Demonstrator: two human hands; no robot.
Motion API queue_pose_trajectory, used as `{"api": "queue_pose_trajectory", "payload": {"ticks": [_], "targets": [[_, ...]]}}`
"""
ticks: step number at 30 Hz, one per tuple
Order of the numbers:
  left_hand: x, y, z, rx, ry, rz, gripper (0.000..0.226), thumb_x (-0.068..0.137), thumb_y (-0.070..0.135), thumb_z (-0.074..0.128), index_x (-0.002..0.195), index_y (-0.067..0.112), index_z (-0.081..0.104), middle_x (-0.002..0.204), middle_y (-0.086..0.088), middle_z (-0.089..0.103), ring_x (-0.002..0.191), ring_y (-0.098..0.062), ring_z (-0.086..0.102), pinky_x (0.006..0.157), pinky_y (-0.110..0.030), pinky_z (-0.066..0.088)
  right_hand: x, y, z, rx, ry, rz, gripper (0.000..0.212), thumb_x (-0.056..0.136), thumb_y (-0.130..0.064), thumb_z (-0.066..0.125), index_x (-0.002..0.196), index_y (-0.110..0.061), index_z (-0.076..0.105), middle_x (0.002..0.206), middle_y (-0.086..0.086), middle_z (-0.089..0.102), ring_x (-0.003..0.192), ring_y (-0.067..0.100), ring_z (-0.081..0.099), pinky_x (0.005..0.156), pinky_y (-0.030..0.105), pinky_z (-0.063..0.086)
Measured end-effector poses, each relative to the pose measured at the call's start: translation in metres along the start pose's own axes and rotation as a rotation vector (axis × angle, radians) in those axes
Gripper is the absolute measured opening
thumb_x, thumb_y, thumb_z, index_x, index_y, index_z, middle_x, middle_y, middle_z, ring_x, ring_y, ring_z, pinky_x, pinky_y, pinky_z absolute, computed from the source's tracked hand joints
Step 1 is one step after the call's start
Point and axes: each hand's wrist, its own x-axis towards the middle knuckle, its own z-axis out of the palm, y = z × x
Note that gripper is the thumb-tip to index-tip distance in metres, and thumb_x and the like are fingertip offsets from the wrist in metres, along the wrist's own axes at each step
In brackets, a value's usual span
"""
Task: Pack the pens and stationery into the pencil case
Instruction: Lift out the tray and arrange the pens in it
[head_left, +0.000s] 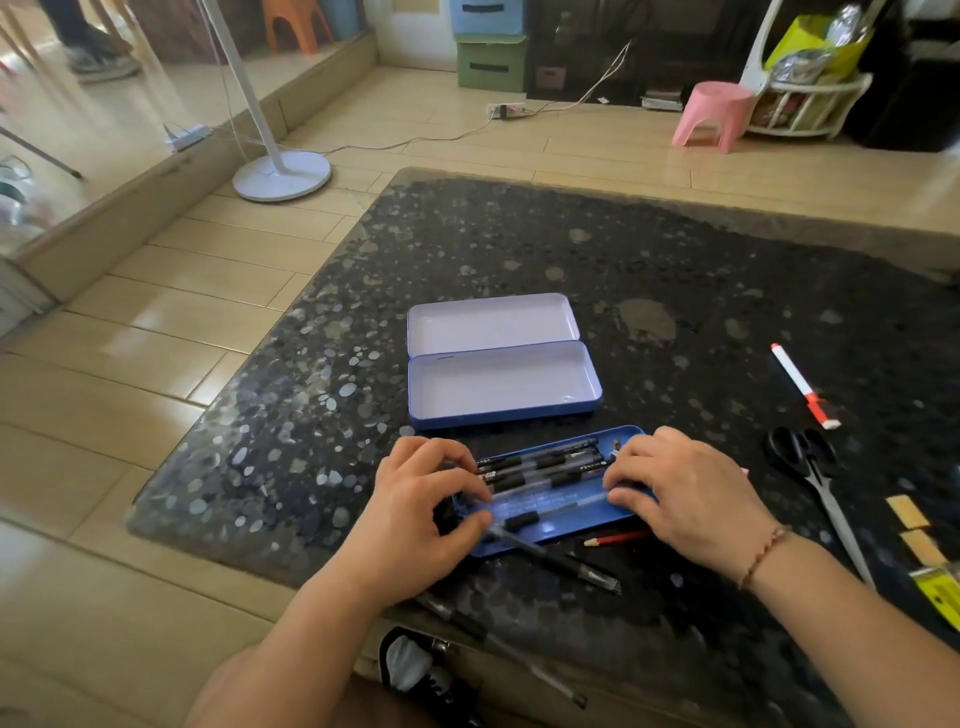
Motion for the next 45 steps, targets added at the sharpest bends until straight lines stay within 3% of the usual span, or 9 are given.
{"api": "queue_pose_trajectory", "payload": {"ticks": [6,10,14,21,25,29,35,39,45], "targets": [[0.0,0.003,0.009,0.098,-0.067,0.079,0.011,0.074,0.042,0.065,0.079,0.035,0.059,0.113,0.018,0.047,0.113,-0.012,0.036,0.091,-0.034,0.031,-0.003,-0.001,0.01,-0.06,0.161,0.108,0.01,0.086,-0.029,0.059,0.076,-0.03,0.063,0.074,-0.012,0.061,0.07,0.016,0.049,0.058,0.031,0.039],[0.002,0.004,0.01,0.118,-0.062,0.09,0.009,0.076,0.043,0.064,0.079,0.035,0.06,0.107,0.019,0.046,0.11,-0.011,0.037,0.09,-0.032,0.032,-0.004,-0.01,0.016,-0.089,0.211,0.148,0.029,0.088,-0.038,0.041,0.07,-0.028,0.062,0.066,-0.01,0.059,0.067,0.018,0.047,0.057,0.031,0.035],[0.003,-0.001,0.013,0.052,-0.018,0.041,0.012,0.079,0.044,0.065,0.077,0.033,0.06,0.103,0.018,0.048,0.106,-0.011,0.039,0.091,-0.033,0.036,-0.003,-0.016,0.014,-0.05,0.201,0.224,0.026,0.079,-0.051,0.056,0.066,-0.029,0.055,0.063,-0.013,0.052,0.067,0.014,0.042,0.059,0.031,0.035],[0.009,-0.006,0.016,-0.03,0.022,-0.031,0.01,0.076,0.035,0.07,0.077,0.034,0.06,0.098,0.019,0.049,0.104,-0.011,0.042,0.09,-0.041,0.042,-0.012,-0.012,0.008,0.157,0.326,0.16,0.031,0.09,-0.049,0.046,0.073,-0.027,0.06,0.068,-0.013,0.055,0.068,0.011,0.045,0.06,0.032,0.04],[0.01,-0.006,0.017,-0.015,0.022,-0.032,0.012,0.076,0.031,0.072,0.082,0.034,0.062,0.099,0.018,0.049,0.103,-0.009,0.04,0.09,-0.042,0.042,-0.02,-0.015,0.01,0.066,0.209,0.039,0.035,0.087,-0.057,0.044,0.085,-0.033,0.068,0.079,-0.017,0.061,0.075,0.01,0.049,0.063,0.032,0.04],[0.011,-0.006,0.017,0.033,0.014,0.005,0.01,0.078,0.038,0.066,0.088,0.034,0.067,0.1,0.018,0.048,0.102,-0.009,0.039,0.091,-0.042,0.042,-0.018,-0.013,0.013,-0.018,0.165,0.04,0.032,0.087,-0.051,0.042,0.085,-0.033,0.069,0.081,-0.018,0.06,0.076,0.01,0.047,0.063,0.028,0.037],[0.011,-0.003,0.018,0.037,0.036,-0.007,0.009,0.075,0.034,0.066,0.084,0.033,0.067,0.097,0.017,0.049,0.1,-0.01,0.04,0.089,-0.042,0.042,-0.01,-0.02,0.006,-0.078,0.103,0.079,0.012,0.079,-0.044,0.065,0.075,-0.034,0.063,0.076,-0.016,0.06,0.075,0.013,0.047,0.063,0.029,0.036],[0.01,-0.003,0.017,0.045,0.026,-0.001,0.01,0.075,0.036,0.059,0.083,0.032,0.064,0.097,0.017,0.047,0.1,-0.011,0.039,0.09,-0.041,0.041,-0.003,-0.019,0.004,-0.106,0.115,0.045,0.011,0.078,-0.04,0.066,0.073,-0.033,0.059,0.076,-0.014,0.057,0.074,0.014,0.048,0.062,0.028,0.036],[0.01,-0.001,0.017,0.055,0.036,0.025,0.014,0.076,0.037,0.065,0.088,0.031,0.063,0.104,0.015,0.048,0.103,-0.012,0.041,0.091,-0.035,0.038,-0.004,-0.02,0.006,-0.048,0.145,0.083,0.008,0.08,-0.035,0.065,0.08,-0.031,0.058,0.072,-0.012,0.058,0.07,0.015,0.049,0.061,0.028,0.034]]}}
